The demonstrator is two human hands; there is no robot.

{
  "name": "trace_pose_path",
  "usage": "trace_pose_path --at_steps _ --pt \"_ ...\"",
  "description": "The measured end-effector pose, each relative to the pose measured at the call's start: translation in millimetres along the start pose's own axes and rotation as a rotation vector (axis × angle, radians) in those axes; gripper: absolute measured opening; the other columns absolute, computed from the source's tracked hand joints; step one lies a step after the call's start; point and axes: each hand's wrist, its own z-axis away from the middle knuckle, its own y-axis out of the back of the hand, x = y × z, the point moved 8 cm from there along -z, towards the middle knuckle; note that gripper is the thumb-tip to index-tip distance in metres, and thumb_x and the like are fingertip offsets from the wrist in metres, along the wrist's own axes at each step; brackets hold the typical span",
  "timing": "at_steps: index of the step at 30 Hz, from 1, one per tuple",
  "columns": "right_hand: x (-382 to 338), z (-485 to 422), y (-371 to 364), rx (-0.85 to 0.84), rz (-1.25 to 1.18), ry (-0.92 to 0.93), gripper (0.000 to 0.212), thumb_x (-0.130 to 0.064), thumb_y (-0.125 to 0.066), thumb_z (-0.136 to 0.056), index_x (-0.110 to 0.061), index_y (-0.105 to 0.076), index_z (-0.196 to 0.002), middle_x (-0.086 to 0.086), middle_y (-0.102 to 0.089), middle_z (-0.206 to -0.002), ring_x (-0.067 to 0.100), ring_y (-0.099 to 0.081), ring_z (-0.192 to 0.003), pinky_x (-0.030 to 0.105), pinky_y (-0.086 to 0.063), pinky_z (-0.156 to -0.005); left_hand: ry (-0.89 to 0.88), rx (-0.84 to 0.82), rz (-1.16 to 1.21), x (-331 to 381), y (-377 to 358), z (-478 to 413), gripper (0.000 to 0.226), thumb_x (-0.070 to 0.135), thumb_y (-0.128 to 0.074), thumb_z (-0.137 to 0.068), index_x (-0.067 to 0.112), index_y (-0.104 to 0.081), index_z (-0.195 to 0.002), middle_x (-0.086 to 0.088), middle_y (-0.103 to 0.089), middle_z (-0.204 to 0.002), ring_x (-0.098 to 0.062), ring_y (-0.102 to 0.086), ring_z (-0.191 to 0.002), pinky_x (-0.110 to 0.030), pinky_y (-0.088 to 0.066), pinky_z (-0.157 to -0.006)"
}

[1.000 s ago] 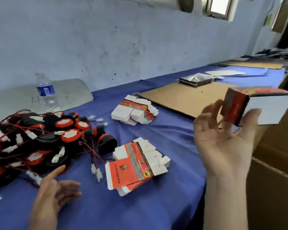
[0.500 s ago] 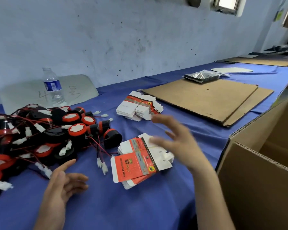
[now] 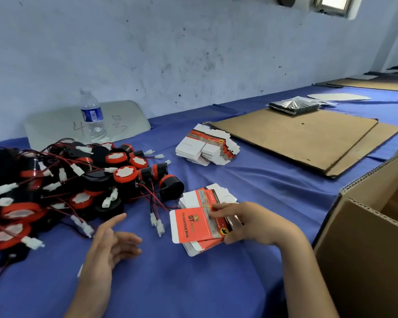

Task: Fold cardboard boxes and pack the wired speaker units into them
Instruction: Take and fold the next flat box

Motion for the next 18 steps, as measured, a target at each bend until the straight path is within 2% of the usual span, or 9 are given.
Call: trace_pose_path --at_steps 2,5,7,10,13,15,18 --pt "1.4 0.5 0.9 -0.005 -0.022 -0.006 0.049 -0.013 -0.075 -0.081 -0.032 -0.063 -0.125 -0.028 -0.043 -0.137 -0.010 -0.046 -0.107 0.013 -0.039 -0.085 -0.001 -0.018 -0.018 0.1 -2.6 -0.2 0.029 0.018 -0.028 -0.104 0.024 -0.056 -0.108 -0.012 -0.070 -0.068 -0.023 -0.064 -0.055 -0.022 -0.052 -0.051" --pt "0.2 2.5 11.7 0.101 -0.057 -0.005 0.027 -0.017 -0.069 -0.087 -0.027 -0.071 -0.112 -0.018 -0.064 -0.120 0.000 -0.060 -0.103 0.027 -0.049 -0.090 -0.013 -0.050 -0.043 1.2 -9.3 2.7 0.029 0.025 -0.031 -0.098 0.020 -0.056 -0.112 -0.014 -0.068 -0.071 -0.030 -0.062 -0.060 -0.024 -0.051 -0.053" --pt "-10.5 6.8 28.1 0.291 -0.021 0.076 0.016 -0.018 -0.062 -0.093 -0.027 -0.074 -0.098 -0.015 -0.072 -0.096 0.003 -0.063 -0.088 0.029 -0.050 -0.081 -0.021 -0.062 -0.059 2.8 -12.0 5.4 0.035 0.031 -0.033 -0.091 0.018 -0.056 -0.114 -0.016 -0.066 -0.074 -0.034 -0.059 -0.065 -0.025 -0.051 -0.056" --pt "-26.0 23.1 55.3 0.738 0.006 0.246 0.013 -0.013 -0.055 -0.096 -0.017 -0.065 -0.090 -0.018 -0.063 -0.072 0.001 -0.055 -0.066 0.024 -0.043 -0.062 -0.018 -0.076 -0.065 3.1 -14.3 5.9 0.034 0.026 -0.031 -0.094 0.015 -0.054 -0.115 -0.020 -0.064 -0.077 -0.035 -0.058 -0.068 -0.026 -0.050 -0.056" --pt "-27.6 37.8 63.2 1.058 -0.016 0.293 0.011 -0.009 -0.052 -0.097 -0.014 -0.061 -0.093 -0.010 -0.062 -0.069 0.009 -0.053 -0.060 0.030 -0.042 -0.058 0.005 -0.094 -0.088 6.6 -19.2 7.2 0.031 0.014 -0.024 -0.102 0.010 -0.049 -0.117 -0.026 -0.058 -0.079 -0.038 -0.052 -0.069 -0.035 -0.048 -0.062" --pt "-26.8 40.6 60.1 1.153 -0.052 0.302 0.010 -0.010 -0.051 -0.098 -0.013 -0.060 -0.093 -0.003 -0.063 -0.070 0.015 -0.052 -0.060 0.036 -0.044 -0.058 0.008 -0.111 -0.116 12.1 -25.7 5.9 0.031 0.008 -0.021 -0.102 0.006 -0.047 -0.119 -0.025 -0.057 -0.081 -0.038 -0.050 -0.070 -0.044 -0.041 -0.067" --pt "-27.4 43.6 55.0 1.224 -0.130 0.330 0.015 -0.018 -0.048 -0.096 -0.010 -0.060 -0.092 -0.002 -0.061 -0.070 0.016 -0.051 -0.061 0.034 -0.044 -0.057 0.048 -0.160 -0.135 6.9 -27.4 5.2 0.032 -0.002 -0.017 -0.103 0.007 -0.044 -0.118 -0.021 -0.056 -0.079 -0.036 -0.048 -0.067 -0.038 -0.038 -0.060"
